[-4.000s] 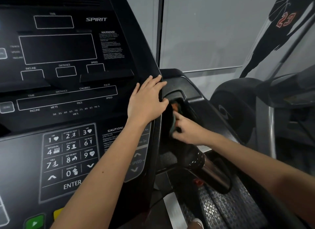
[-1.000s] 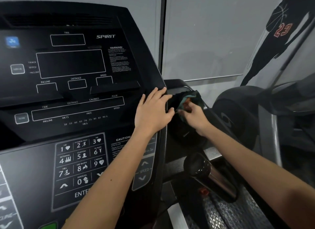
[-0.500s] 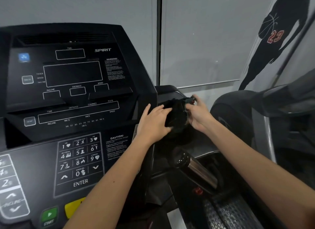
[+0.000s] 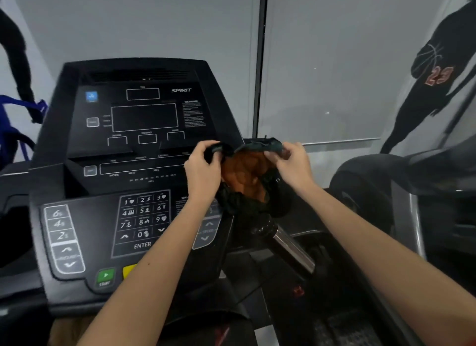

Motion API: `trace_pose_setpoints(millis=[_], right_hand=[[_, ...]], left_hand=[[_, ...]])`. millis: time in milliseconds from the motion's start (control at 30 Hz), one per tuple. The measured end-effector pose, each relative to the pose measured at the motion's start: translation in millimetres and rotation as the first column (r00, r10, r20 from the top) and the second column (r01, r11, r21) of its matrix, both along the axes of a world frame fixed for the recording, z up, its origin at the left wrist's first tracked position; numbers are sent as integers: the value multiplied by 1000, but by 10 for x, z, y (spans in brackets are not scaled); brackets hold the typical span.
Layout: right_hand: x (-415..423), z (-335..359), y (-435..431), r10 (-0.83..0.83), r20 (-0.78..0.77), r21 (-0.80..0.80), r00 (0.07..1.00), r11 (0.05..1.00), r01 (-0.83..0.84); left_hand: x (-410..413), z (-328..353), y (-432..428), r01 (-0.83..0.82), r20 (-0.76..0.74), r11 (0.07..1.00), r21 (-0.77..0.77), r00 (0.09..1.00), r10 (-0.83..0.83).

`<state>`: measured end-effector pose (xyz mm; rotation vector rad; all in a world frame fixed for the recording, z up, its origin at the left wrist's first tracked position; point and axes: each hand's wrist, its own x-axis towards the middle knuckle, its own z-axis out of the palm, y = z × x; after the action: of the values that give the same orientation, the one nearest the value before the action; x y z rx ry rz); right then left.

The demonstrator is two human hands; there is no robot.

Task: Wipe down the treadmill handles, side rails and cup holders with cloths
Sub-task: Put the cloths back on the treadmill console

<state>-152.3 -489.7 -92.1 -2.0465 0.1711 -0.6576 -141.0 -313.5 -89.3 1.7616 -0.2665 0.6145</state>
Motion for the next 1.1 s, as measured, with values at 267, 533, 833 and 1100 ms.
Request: trace_pose_setpoints(millis=[267, 533, 833, 1100], right_hand=[[159, 298, 624, 175, 55, -2, 983, 984, -175], [627, 456, 1486, 268, 91, -65, 959, 963, -263], [1294, 645, 2426, 272, 200, -105, 941, 961, -256], [1830, 746, 2715, 212, 375, -240, 902, 963, -126]], left_hand=[[88, 185, 724, -151, -29, 987, -54, 988, 150], [356, 190, 1633, -125, 106, 979, 159, 988, 109], [1050, 441, 2691, -13, 92, 838, 546, 995, -44], [1785, 676, 3006, 20, 145, 835, 549, 982, -119]])
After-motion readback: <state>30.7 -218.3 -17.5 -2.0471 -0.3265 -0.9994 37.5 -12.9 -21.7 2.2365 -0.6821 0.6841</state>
